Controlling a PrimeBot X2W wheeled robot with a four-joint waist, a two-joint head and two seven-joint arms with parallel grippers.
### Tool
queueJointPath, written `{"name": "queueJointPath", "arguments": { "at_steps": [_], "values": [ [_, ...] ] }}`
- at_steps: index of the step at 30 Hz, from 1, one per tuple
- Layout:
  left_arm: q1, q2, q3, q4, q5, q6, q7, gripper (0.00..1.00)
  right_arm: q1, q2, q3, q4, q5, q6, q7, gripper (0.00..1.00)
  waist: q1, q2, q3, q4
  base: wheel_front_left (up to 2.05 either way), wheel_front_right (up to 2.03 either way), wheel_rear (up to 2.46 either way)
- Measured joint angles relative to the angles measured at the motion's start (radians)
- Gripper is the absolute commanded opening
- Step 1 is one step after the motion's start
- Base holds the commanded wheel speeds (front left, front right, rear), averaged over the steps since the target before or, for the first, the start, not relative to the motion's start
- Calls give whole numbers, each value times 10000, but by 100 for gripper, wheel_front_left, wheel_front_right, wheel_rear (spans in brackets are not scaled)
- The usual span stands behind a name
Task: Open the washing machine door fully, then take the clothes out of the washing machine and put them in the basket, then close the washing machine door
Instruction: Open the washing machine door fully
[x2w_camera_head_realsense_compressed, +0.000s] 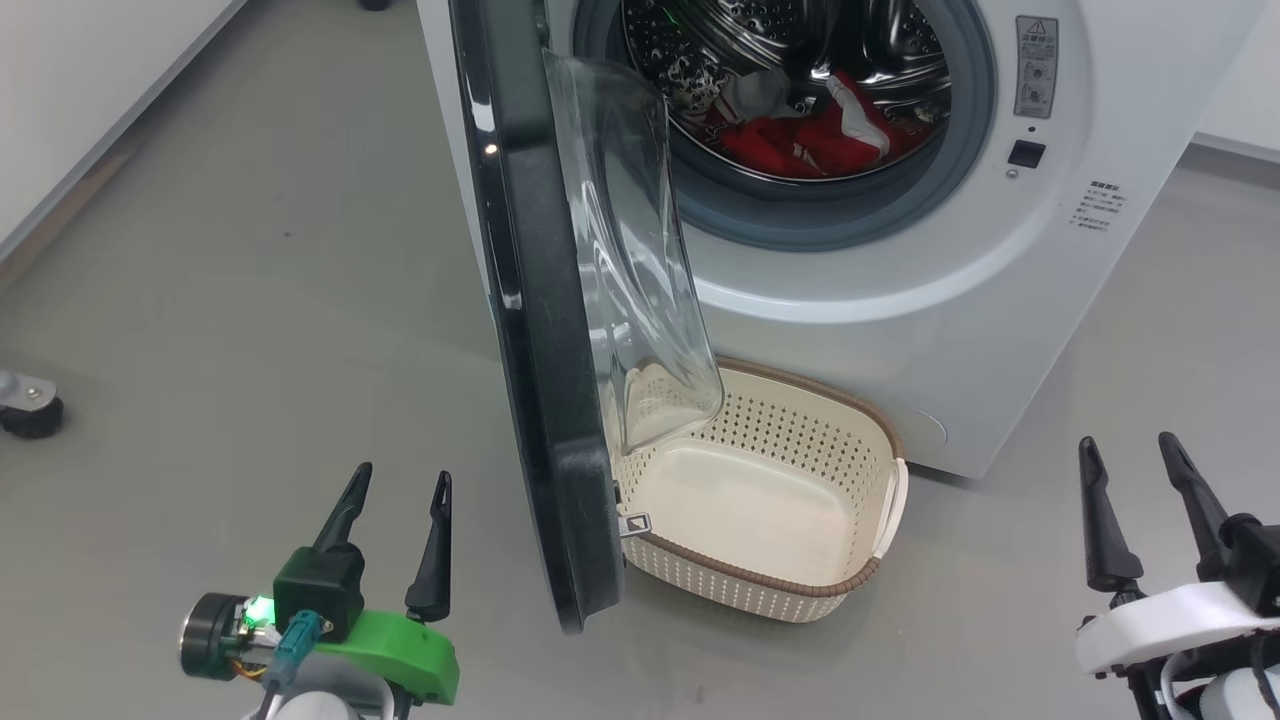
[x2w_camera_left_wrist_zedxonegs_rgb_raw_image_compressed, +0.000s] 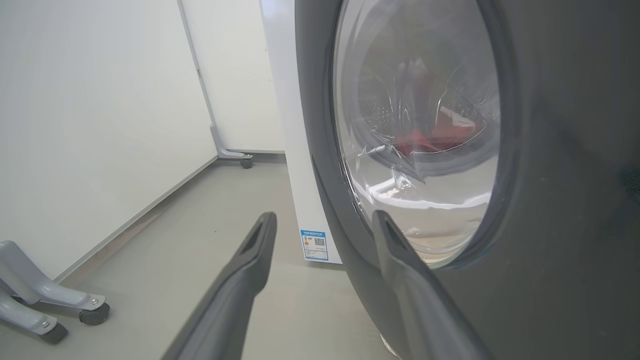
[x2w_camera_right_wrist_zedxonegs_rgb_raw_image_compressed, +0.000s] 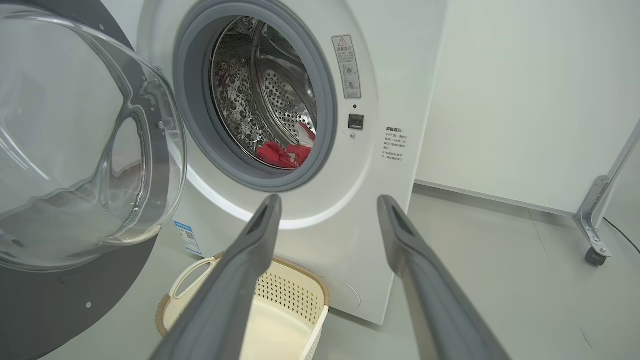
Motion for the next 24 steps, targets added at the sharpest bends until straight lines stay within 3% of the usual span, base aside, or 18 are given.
{"name": "queueJointPath", "arguments": {
  "at_steps": [12, 24],
  "values": [
    [67, 0, 90, 130, 42, -31, 0, 100, 707, 803, 282, -286, -805, -236, 6, 100, 0, 0, -78, -207, 0, 0, 0],
    [214, 25, 144, 307, 44, -44, 0, 100, 1341, 1452, 320, -293, -1080, -259, 6, 100, -1, 0, -394, -359, 0, 0, 0]
  ]
}}
